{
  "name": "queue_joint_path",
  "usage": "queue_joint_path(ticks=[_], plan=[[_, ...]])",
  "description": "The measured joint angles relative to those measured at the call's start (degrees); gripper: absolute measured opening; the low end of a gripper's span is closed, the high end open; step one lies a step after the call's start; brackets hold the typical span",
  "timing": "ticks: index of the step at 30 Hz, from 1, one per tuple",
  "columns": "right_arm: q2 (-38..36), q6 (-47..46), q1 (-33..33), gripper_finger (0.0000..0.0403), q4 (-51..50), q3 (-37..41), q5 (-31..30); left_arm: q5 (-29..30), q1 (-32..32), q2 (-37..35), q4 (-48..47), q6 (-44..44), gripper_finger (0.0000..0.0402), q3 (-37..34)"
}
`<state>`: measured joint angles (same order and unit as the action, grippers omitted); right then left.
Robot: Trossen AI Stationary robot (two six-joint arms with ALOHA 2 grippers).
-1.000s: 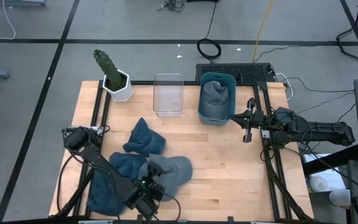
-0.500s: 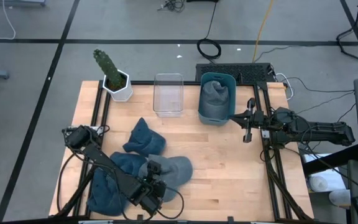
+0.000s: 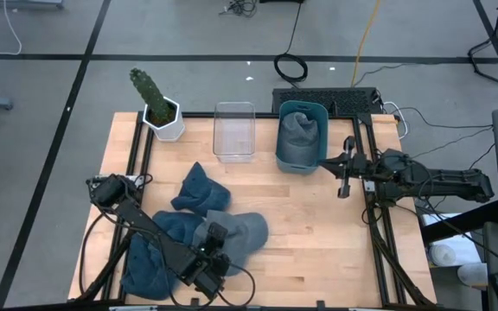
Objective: Pick & Place hat
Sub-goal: Put the top gray cap into the blue bin
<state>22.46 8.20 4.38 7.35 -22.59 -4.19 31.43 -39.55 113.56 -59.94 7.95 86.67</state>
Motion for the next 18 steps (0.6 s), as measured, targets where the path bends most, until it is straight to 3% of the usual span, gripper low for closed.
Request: queue_joint_path(ticks=[10, 13, 18], plan=[[2.12, -0.01, 0.02, 0.0000, 1.49, 0.00, -0.02, 0.29, -1.09, 0.04, -2.66, -4.08, 0.0015, 2.22], [2.41, 0.01, 0.01, 0.0000, 1.49, 0.00, -0.01, 2.45, -1.30, 0.04, -6.82, -4.42, 0.0010, 5.31], [2.55, 0.01, 0.00, 0.0000, 1.51, 0.00, 0.00, 11.01, -2.24, 0.04, -14.68, -5.97, 0.0023, 12.04]])
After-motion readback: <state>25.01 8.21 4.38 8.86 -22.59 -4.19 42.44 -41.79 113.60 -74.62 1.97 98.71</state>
